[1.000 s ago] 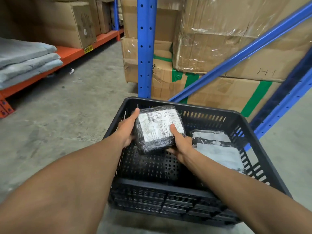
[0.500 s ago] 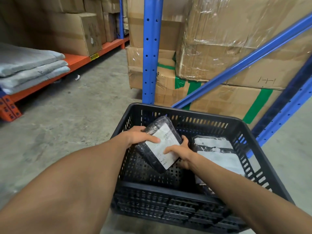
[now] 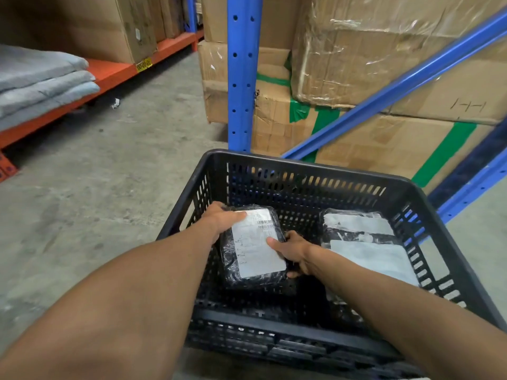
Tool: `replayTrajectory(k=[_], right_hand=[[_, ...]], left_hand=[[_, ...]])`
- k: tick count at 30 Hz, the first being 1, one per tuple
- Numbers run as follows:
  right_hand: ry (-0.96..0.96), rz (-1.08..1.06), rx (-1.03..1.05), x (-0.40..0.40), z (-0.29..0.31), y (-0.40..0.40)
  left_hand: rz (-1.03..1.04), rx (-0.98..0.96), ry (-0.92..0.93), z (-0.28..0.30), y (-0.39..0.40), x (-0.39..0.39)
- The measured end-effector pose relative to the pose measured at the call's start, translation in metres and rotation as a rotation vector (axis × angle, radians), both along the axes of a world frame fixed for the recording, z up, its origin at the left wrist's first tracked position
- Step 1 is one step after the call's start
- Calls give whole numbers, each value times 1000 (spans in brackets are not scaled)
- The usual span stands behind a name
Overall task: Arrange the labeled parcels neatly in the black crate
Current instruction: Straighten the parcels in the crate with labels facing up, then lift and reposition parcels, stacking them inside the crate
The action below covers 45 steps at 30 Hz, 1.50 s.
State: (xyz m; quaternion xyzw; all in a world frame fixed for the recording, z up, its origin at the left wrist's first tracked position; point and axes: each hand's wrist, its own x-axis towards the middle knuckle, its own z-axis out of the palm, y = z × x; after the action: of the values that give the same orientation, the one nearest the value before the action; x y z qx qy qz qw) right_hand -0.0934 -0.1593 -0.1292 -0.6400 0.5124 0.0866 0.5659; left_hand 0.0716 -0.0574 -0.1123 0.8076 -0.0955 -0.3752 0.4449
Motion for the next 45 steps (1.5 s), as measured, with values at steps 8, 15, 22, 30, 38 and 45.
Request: replayTrajectory(k=[8,15,22,30,38,45], right_hand=[[3,-155,113,18,-32,7],[-38,-56,169,20,-56,10],[22,441,-361,20,-12,13],[81,584,-751,-31,106,-59],[485,903,-520,-101,127,-86],[120,763,-560,-106,160,-84]], left_hand=[[-24,214,-56,-31,-17,-11],[9,198,13,-57,-17,-4],[61,58,-183,-52,-20,-12],[-520,120,190,7,-36,-63],[-775,150,419,56,-74,-137],[-667,-138,310,86,-58,-97]])
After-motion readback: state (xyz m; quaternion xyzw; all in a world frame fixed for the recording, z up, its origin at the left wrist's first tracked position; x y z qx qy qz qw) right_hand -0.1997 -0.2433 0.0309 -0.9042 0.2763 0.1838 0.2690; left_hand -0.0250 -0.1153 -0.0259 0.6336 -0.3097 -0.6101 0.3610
